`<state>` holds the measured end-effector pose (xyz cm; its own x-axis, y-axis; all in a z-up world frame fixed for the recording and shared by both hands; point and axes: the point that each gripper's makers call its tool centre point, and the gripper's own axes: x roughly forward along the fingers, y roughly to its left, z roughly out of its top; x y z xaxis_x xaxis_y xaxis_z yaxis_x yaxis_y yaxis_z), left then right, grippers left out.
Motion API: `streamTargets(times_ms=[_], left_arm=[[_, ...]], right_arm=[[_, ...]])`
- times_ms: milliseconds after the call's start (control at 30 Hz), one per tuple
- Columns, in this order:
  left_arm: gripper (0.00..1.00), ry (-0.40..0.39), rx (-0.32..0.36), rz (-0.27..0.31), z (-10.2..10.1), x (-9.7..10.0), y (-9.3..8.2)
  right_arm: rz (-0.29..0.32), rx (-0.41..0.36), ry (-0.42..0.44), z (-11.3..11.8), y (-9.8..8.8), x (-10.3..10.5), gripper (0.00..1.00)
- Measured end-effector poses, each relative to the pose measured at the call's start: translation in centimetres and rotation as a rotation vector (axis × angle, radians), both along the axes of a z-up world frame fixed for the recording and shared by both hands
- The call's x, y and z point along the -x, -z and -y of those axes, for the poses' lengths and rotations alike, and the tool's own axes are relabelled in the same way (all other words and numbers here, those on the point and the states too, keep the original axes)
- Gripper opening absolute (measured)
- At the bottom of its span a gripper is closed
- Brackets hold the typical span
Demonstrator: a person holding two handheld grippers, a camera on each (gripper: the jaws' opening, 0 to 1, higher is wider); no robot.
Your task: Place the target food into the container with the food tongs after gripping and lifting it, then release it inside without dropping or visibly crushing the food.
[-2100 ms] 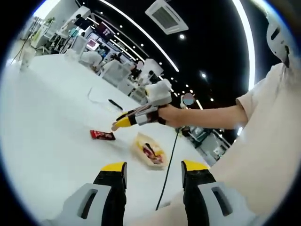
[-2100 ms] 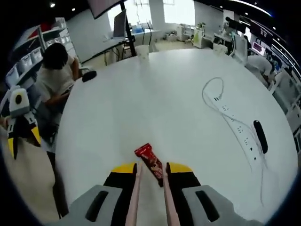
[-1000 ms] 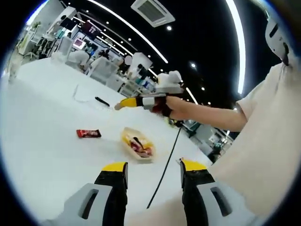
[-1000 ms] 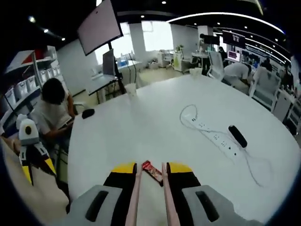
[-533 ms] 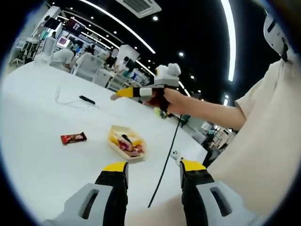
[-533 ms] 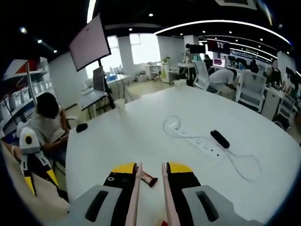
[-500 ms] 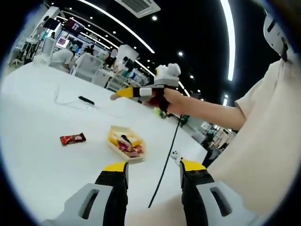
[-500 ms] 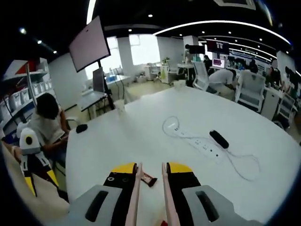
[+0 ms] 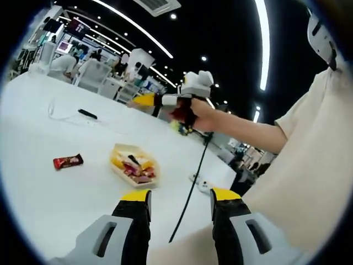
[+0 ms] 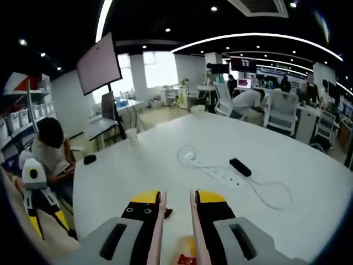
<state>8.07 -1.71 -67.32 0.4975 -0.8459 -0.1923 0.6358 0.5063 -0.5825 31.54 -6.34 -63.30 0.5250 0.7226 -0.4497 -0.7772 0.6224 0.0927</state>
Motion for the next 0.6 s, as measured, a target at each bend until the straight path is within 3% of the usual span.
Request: streamTargets(times_ms=[133,300,600], left_arm=[[0.42,0.015,-0.003,-0.002,0.2,0.2,0.1],[0.41,-0.001,0.037,-0.005,0.1,-0.3,-0.5],[0.41,0.014,0.035,-0.009,0.3,0.0,-0.2]], right_arm=[[0.013,-0.014,0.017,0.7,-0.8,0.3,0.24],[0.023,-0.007,0.049,2.1,-0.7,0.6,0.24],[0.034,-0.015,0.129,4.5,-1.1,1.1,0.24]])
